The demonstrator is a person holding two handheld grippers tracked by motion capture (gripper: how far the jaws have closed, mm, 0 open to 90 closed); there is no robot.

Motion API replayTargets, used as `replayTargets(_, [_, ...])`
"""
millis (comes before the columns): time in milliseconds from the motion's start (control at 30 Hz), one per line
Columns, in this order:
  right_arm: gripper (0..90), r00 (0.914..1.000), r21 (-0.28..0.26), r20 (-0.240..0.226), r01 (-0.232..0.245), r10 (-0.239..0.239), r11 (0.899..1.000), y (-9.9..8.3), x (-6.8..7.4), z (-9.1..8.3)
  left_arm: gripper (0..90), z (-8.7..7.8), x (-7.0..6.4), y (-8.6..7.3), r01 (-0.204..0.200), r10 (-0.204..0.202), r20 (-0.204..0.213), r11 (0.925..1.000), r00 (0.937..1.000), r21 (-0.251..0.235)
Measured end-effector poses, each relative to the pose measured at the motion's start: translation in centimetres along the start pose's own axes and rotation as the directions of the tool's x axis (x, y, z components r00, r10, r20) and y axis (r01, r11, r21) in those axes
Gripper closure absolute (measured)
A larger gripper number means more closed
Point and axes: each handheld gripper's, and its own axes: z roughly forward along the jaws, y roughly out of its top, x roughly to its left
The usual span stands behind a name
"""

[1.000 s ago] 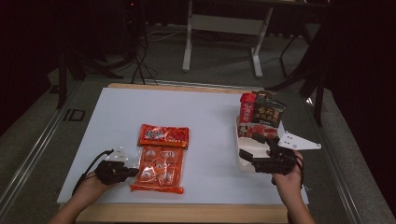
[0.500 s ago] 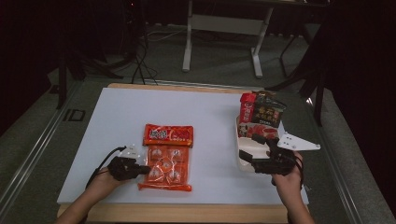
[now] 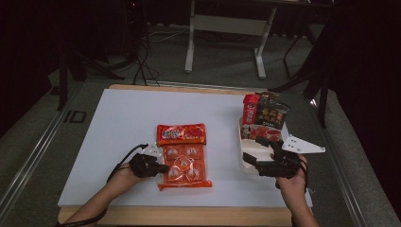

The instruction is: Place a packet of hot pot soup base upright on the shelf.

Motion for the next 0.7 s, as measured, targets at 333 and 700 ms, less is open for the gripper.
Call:
replayTargets(333, [15.2,1.0000,0.004,-0.003,0.005,-0.005,1.000,-0.1,0.1,0.2,89.8,0.2,0.8,0.5,0.014,-0.016,-0.051,0.9994,0.9986,-0.031])
replayTargets(700, [15.2,1.0000,0.001,-0.005,0.001,-0.001,1.000,-0.1,0.0,0.0,89.8,1.1,2.8,1.5,0.079,-0.087,-0.151,0.9952,0.9847,-0.058])
